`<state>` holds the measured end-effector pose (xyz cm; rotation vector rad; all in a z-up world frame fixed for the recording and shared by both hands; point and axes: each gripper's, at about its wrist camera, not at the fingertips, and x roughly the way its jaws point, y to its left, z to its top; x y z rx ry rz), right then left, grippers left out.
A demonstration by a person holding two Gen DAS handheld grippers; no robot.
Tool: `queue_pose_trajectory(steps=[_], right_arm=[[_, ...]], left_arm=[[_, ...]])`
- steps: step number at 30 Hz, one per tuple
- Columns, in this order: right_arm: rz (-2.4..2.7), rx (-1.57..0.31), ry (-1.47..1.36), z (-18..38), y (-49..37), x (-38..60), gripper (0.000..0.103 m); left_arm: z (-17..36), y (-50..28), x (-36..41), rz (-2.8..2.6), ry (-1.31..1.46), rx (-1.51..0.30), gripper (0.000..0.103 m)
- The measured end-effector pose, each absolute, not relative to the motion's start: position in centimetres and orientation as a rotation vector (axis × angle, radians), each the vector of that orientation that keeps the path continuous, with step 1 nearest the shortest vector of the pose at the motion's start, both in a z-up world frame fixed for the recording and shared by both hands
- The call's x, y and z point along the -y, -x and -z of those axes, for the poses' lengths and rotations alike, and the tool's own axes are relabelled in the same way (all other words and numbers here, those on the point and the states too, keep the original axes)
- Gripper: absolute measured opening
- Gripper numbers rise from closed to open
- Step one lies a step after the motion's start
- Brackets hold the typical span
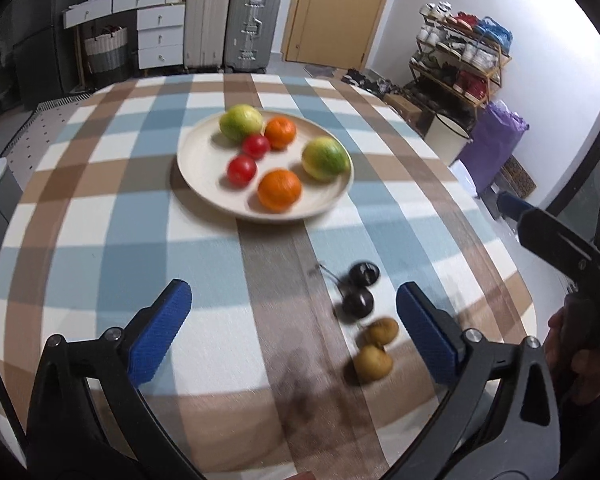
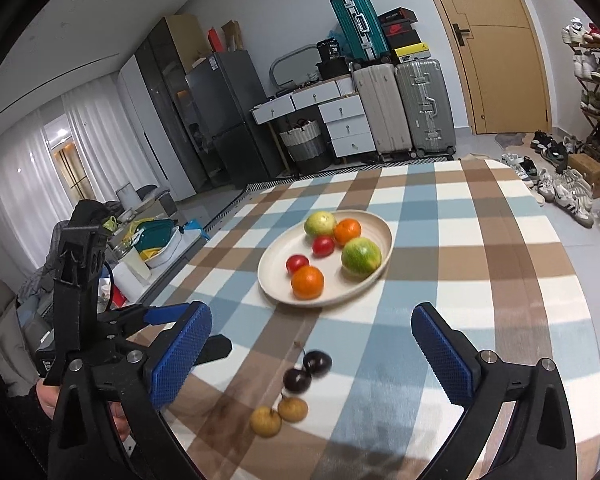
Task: Organize fruits
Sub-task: 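Grasp a small brown fruit with the left gripper while the right gripper grasps the other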
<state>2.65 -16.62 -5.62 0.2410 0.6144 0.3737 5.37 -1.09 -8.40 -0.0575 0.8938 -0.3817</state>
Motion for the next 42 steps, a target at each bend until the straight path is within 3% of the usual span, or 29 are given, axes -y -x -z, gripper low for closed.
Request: queue_pose_trajectory(steps=[25, 28, 42], right_arm=[[-0.295, -0.679, -0.288, 8.3, 2.2, 18.4, 0.102], [-0.292, -0.678, -0.294, 8.4, 2.3, 18.6, 0.102], [-0.288, -0.676, -0.305, 8.6, 2.6, 18.7, 0.102]], left_arm=[[13.0, -2.2, 4.9, 0.502, -0.026, -1.001, 0.1], [13.3, -2.3, 5.0, 0.504, -0.033, -1.009, 0.093], [13.6, -1.8, 5.9, 0.571, -0.058, -1.036, 0.041]])
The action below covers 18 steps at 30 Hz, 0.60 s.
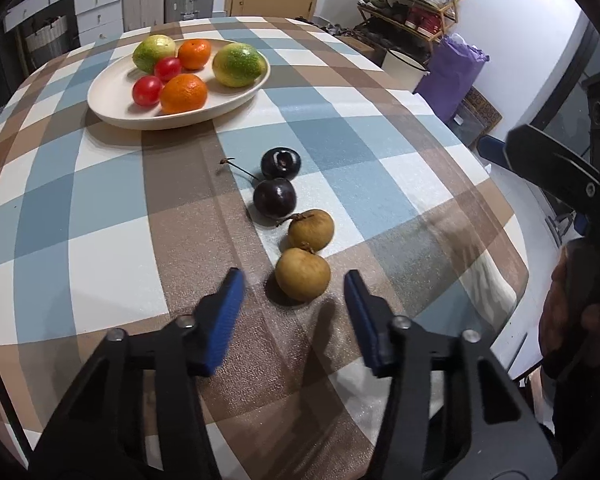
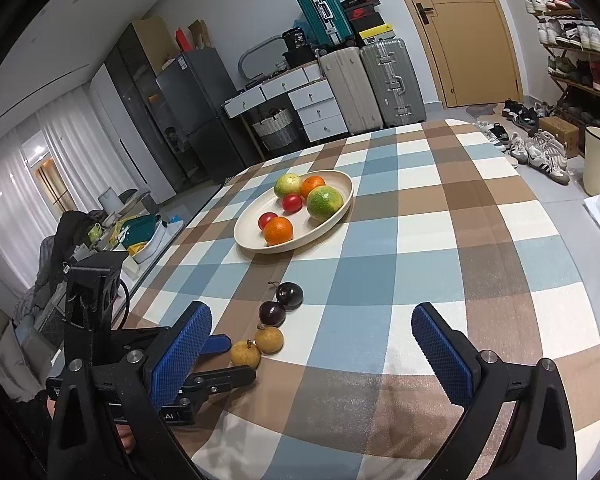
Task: Organize fruits
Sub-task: 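Grasp a small brown fruit with the left gripper while the right gripper grasps the other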
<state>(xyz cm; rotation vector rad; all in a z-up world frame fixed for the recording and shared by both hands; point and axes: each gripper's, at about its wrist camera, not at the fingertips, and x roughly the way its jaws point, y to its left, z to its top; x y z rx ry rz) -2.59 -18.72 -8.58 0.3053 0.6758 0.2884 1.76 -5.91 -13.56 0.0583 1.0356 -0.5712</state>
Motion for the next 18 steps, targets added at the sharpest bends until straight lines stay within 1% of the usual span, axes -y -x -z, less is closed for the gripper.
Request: queue_pose_trajectory(steps=[1, 2, 9, 18], right_arm=[[-0.288, -0.677, -0.305, 8.6, 2.6, 18.7, 0.102], [-0.288, -0.677, -0.305, 8.6, 2.6, 18.7, 0.102], [-0.288, -0.678, -0.305, 8.6, 2.6, 18.7, 0.102], [-0.306, -0.718, -0.3, 9.2, 2.2, 18.0, 0.102]], left_arm=[[13.6, -1.7, 6.0, 0.574, -0.064, -1.038, 0.031], [13.6, -1.6, 6.1, 0.576, -0.069, -1.038, 0.025], [13.5, -1.8, 5.2, 0.6, -0.025, -1.03, 0.025], [10.9, -2.4, 1.3, 0.543, 0.039, -0.965, 0.025]])
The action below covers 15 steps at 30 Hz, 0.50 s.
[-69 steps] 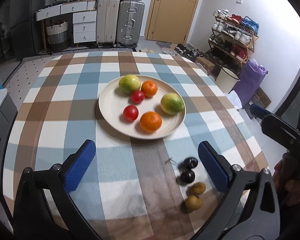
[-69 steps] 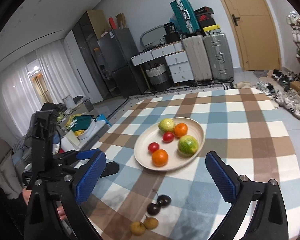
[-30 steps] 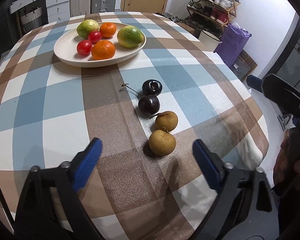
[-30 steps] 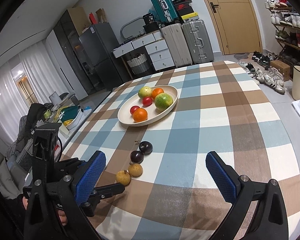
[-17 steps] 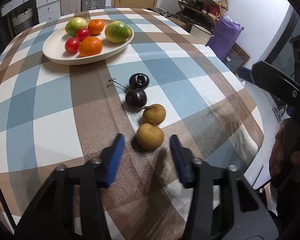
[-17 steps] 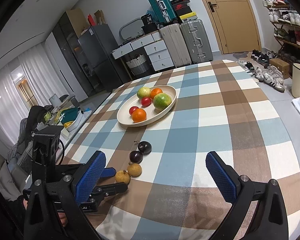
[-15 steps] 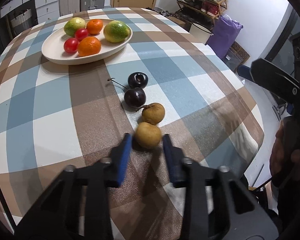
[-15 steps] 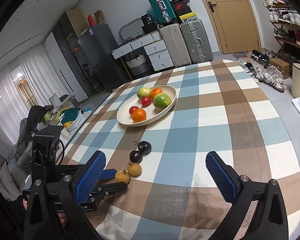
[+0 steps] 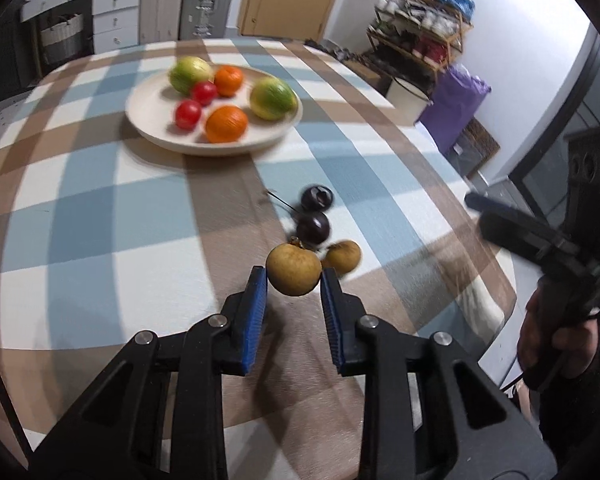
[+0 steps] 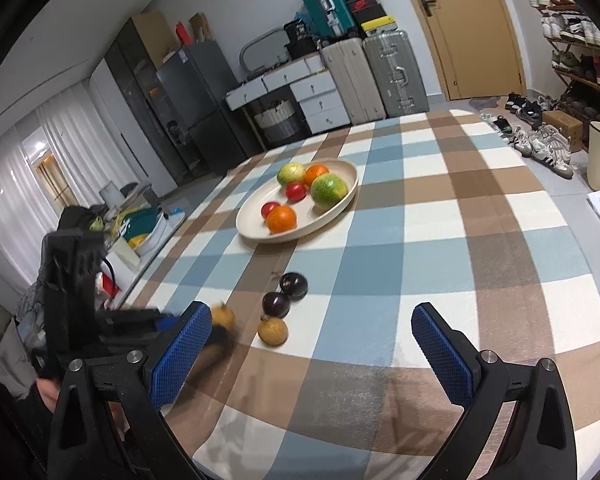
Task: Organize fruits
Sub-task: 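Grasp a small brown fruit with the left gripper while the right gripper grasps the other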
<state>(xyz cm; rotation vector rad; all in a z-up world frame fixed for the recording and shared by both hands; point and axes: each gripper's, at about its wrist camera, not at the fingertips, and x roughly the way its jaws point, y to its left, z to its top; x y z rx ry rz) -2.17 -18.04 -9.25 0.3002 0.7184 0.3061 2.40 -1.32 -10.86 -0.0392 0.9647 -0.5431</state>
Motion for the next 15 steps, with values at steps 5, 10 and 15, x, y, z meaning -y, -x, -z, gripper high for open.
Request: queue_pose_trajectory(steps=[5, 10, 15], right_arm=[[-0.326, -0.764, -0.264, 10.3, 1.4, 16.2, 0.102], [-0.354, -0.791, -0.244, 11.3, 0.6, 14.4, 0.102], [-0.364, -0.825, -0.19, 12.2, -0.3, 12.8, 0.087]], left_arm=[[9.4, -2.4, -1.3, 0.507, 0.069, -0.928, 0.025], [8.3, -2.3, -3.6, 0.47, 0.092, -0.904, 0.025], [8.0, -2.1, -5.2, 0.445, 0.105, -0.885, 0.025]])
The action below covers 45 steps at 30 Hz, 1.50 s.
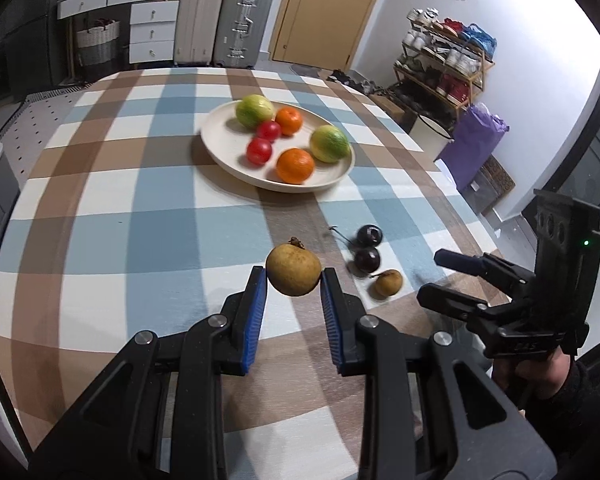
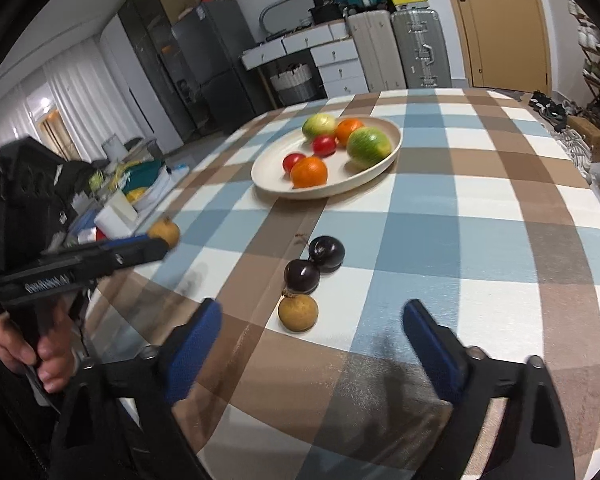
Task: Organize fruits
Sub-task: 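Grasp a small brown fruit with the left gripper while the right gripper grasps the other, then carry both brown fruits onto the cream plate and open both grippers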
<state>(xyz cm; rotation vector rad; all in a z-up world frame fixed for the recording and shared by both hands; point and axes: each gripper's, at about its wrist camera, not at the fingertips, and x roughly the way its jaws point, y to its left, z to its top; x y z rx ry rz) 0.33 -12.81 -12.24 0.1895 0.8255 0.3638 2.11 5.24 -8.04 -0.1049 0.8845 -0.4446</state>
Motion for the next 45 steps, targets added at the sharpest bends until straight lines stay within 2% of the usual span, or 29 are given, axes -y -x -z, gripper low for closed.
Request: queue_pose_trajectory(steps=[7, 12, 18, 20, 31, 45], right_arm=[[-0.381, -0.861, -0.173, 13.3, -1.3, 11.8, 0.079], [-0.397, -0.887, -0.153, 13.9, -1.8, 10.9, 0.068], [-0.43, -0.909, -0.126, 14.1, -2.0, 10.0, 0.043], [-0.444, -0.915, -0.122, 14.3, -2.1, 9.8, 0.027], [-0.471, -0.887, -0.12, 13.6, -1.6, 10.1, 0.025], [-0.539, -0.765, -0.198, 7.9, -4.3, 10.6, 0.025]], left_arm=[[8.4, -2.2, -7.5, 0.412, 0.14, -0.885, 0.025], [8.5, -2.4, -8.3, 0.398, 0.154, -0.882, 0.025], [8.5, -2.6, -8.6, 0.392, 0.158, -0.878, 0.025], [8.6, -2.7, -8.7, 0.387, 0.16, -0.884, 0.025], [8.3, -3.1, -8.3, 0.395, 0.156, -0.878, 0.025], [6.4, -6.5, -8.0, 0.413, 0.163, -0.844, 0.025]])
